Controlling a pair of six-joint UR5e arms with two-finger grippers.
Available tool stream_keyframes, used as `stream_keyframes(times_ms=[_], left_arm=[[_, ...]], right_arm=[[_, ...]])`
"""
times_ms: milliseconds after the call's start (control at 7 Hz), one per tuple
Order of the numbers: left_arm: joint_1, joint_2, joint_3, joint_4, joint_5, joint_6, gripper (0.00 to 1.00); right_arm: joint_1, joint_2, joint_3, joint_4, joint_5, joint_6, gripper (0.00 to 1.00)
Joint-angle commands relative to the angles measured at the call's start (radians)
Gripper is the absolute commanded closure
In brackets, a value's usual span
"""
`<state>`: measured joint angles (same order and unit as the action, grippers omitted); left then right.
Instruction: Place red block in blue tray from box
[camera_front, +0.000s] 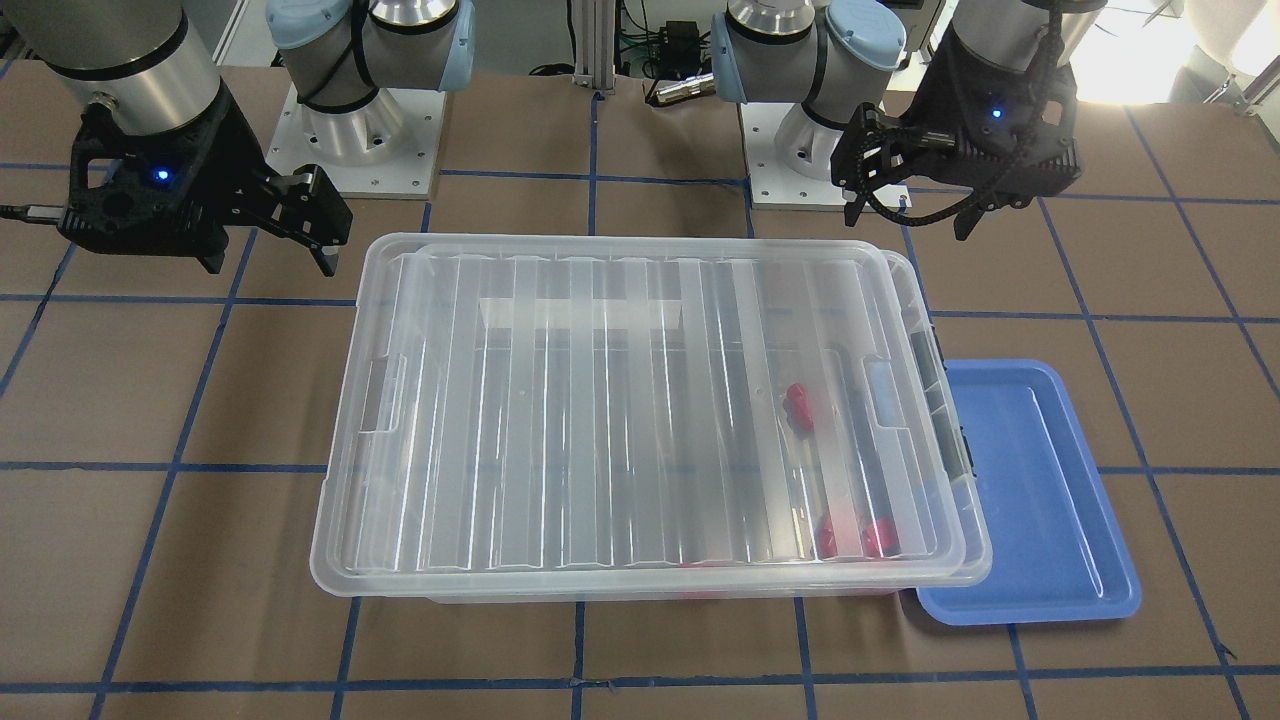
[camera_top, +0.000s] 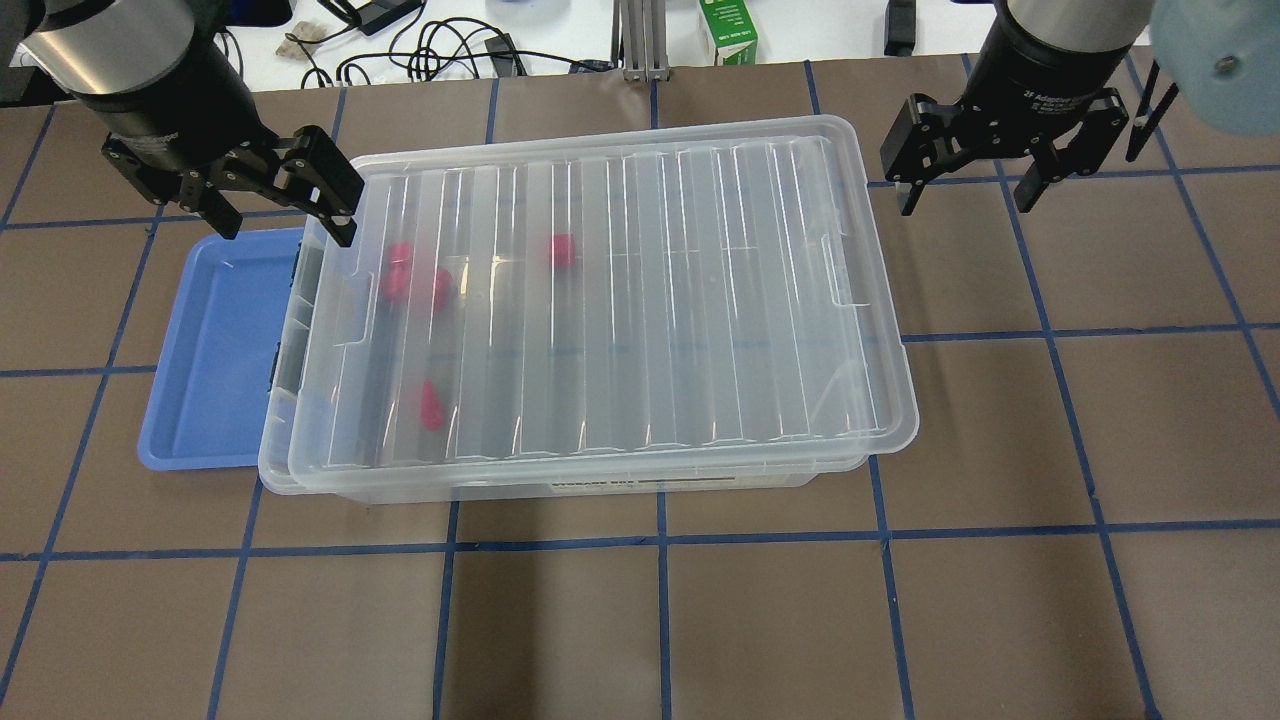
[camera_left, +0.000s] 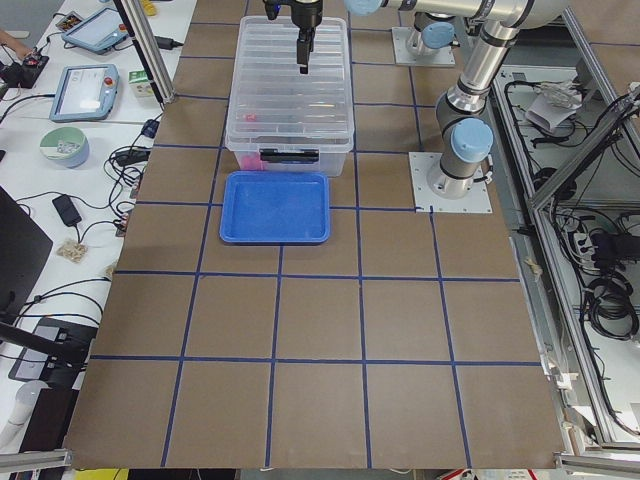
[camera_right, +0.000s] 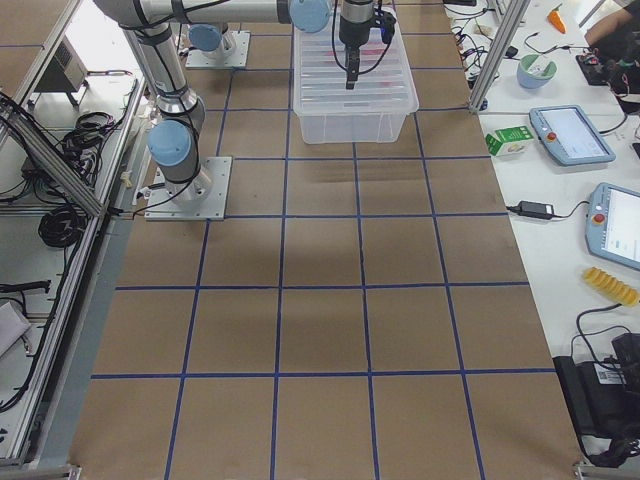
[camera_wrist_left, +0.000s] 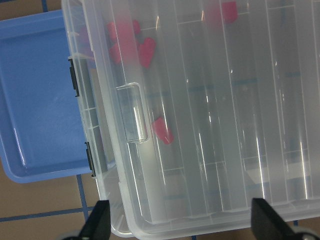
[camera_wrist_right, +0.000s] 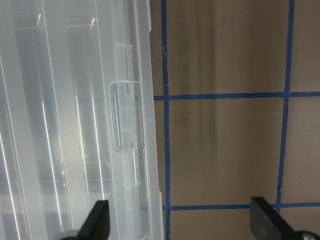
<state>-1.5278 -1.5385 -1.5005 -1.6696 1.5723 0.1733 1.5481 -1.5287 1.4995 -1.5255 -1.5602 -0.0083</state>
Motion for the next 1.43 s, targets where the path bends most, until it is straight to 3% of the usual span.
stream_keyframes(times_ms=[0,857,1143,1286], left_arm=[[0.000,-0.003,0.005,-0.004,0.000,0.000,0.00],[-0.002,-0.009,0.014,-0.019,0.000,-0.024,0.00],[-0.002,-0.018,0.014,-0.016,0.000,-0.034,0.00],[-0.002,-0.017,0.014,-0.015,0.002,-0.034,0.00]], right_arm=[[0.006,0.001,0.001,-0.002,-0.001,0.001,0.00],[-0.008,0.002,-0.011,-0.007,-0.052,-0.005,0.00],[0.001,0.031,0.039,-0.022,-0.044,0.002,0.00],[0.001,0.062,0.104,-0.100,-0.046,0.001,0.00]])
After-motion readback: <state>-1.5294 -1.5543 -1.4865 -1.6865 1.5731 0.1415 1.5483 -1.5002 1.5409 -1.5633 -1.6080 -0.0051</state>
